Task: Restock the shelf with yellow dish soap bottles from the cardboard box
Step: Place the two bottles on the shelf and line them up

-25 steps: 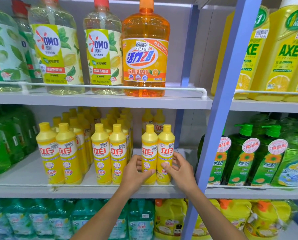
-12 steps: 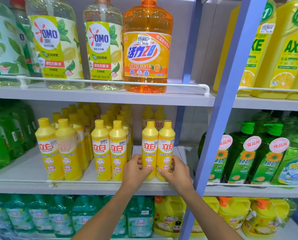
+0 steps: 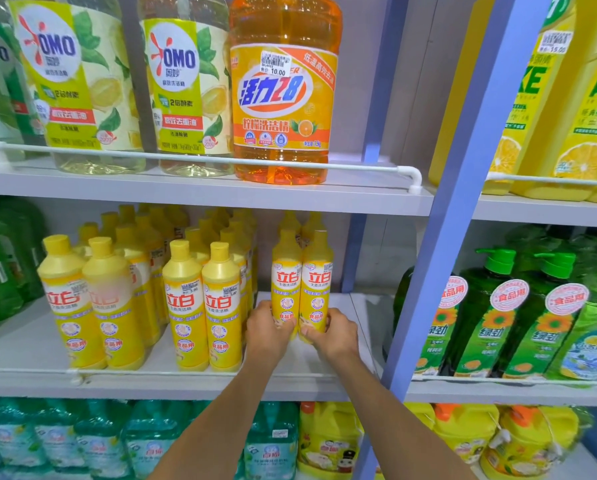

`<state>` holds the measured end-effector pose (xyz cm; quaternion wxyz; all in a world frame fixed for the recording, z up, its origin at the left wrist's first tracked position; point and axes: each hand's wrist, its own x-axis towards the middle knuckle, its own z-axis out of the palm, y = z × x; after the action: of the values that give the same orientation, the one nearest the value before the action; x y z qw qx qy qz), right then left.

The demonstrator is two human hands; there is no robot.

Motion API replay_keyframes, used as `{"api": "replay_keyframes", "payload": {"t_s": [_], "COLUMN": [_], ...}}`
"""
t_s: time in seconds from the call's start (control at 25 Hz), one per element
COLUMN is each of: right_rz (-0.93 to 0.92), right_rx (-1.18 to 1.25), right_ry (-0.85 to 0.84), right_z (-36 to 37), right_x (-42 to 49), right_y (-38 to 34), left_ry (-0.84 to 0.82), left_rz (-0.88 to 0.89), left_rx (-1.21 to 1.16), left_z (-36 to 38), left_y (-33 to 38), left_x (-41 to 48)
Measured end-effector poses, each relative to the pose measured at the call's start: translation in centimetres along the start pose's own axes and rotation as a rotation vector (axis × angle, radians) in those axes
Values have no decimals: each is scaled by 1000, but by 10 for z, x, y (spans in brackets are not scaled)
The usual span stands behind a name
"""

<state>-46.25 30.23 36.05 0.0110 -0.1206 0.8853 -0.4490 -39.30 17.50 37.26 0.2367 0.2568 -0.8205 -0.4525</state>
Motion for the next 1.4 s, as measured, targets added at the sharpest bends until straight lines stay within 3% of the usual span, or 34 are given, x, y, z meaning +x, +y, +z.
{"api": "replay_keyframes", "payload": {"t_s": [0.4,1.4], "right_rz": [12,69], "right_rx": [108,82], "right_ry": [89,80], "right_z": [16,25], "right_x": [40,64], "right_y": [1,2], "left_ry": [121,132], "left_rz": [-81,2], "left_rx": [-323,-176], "left_z": [27,46], "left_y": [-12,-28], "left_x": [44,75]}}
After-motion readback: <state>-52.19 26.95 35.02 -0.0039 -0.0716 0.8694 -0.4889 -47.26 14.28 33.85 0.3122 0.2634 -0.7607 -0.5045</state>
